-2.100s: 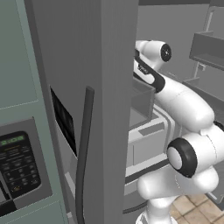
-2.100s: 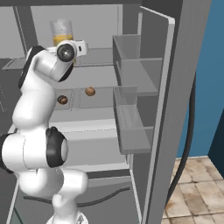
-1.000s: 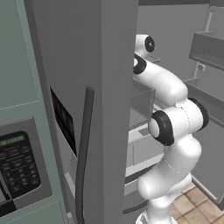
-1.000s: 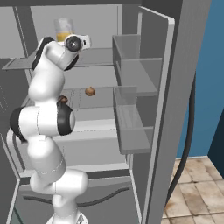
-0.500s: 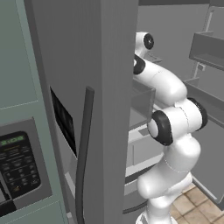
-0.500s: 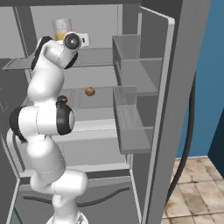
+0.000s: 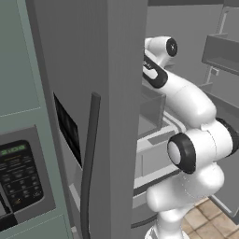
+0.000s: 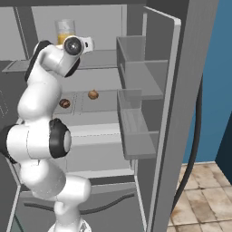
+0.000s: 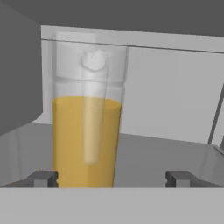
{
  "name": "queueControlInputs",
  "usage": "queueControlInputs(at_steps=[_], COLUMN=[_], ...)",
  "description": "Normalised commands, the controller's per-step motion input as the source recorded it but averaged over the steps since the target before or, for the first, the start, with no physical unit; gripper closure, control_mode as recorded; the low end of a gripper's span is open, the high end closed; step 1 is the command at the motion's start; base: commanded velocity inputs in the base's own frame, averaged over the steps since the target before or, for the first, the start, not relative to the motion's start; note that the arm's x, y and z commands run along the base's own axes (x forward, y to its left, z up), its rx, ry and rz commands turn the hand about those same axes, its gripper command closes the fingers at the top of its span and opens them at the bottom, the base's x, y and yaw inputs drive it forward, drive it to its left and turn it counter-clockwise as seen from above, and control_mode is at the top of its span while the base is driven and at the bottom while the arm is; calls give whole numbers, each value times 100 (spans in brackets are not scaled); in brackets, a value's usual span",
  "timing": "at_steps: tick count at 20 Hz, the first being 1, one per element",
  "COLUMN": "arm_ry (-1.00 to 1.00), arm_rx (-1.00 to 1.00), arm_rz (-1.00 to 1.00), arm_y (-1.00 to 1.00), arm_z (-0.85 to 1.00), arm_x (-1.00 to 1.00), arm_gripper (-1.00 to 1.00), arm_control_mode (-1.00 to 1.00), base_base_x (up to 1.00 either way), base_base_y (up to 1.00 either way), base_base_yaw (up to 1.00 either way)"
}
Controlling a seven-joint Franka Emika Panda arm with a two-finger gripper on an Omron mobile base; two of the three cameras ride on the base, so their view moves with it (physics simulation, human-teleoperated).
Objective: Move the potato and onion from the top shelf to the second highest shelf to make space. Then, place the pitcher from the counter on the cleared top shelf.
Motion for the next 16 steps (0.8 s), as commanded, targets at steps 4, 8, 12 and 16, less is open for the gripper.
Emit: queueControlInputs(at_steps=[4,8,12,16], arm_ry=[0,0,7,13], arm_rx=[0,-1,-9,-17], arm_rz=[0,0,0,0], arm_y=[-22,0,0,-2], arm_z=[0,0,-1,-17], arm_x=[-98,-100,-100,-100], arm_gripper=[-100,-100,-100,-100], arm_control_mode=[-100,-100,-100,-100], base_base_x=[0,0,0,0], base_base_y=[0,0,0,0], base_base_yaw=[0,0,0,0])
